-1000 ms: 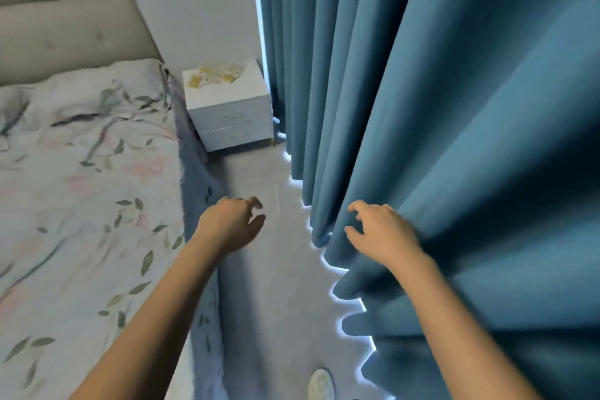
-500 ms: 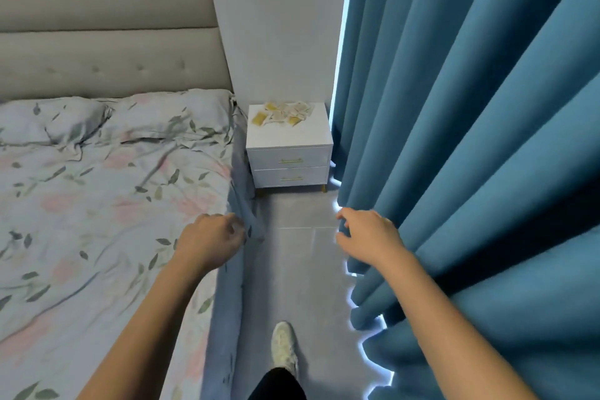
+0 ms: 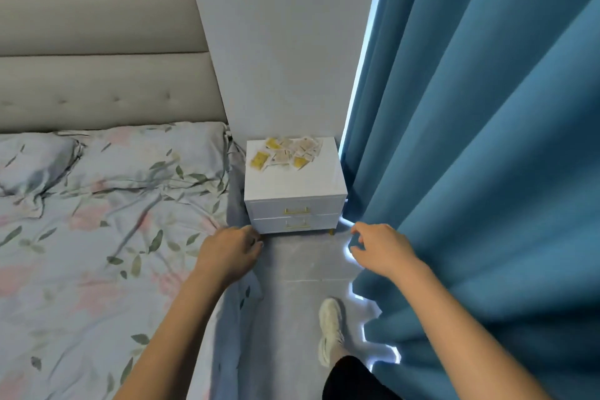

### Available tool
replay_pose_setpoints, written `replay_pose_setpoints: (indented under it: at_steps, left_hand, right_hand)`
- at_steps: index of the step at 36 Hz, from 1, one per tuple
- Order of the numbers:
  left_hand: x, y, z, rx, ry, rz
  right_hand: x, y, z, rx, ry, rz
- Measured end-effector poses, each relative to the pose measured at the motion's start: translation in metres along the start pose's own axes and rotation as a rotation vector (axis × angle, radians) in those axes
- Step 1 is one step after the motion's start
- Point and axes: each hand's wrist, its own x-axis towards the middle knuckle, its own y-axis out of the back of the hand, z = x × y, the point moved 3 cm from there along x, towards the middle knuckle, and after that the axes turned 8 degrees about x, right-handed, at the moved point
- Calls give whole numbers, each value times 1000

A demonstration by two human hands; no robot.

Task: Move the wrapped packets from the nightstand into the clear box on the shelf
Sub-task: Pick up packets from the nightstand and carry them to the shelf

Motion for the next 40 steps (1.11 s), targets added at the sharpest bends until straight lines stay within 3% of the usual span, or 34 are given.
replay_pose_setpoints:
  at_steps: [9, 18, 23, 31, 40]
  left_hand:
    - [157, 35, -14, 11, 97, -27]
    - [272, 60, -41, -73, 203, 65]
    - [315, 45, -65, -121, 236, 3]
    - [398, 20, -106, -124, 214, -72]
    - [470, -92, -116, -186, 208, -218]
  right_hand:
    - [182, 67, -21, -42, 151, -6]
    - [331, 97, -39, -91, 225, -79]
    - [396, 89, -47, -98, 213, -165]
    - [484, 68, -60, -40, 172, -158]
    - [571, -33, -29, -51, 88, -347]
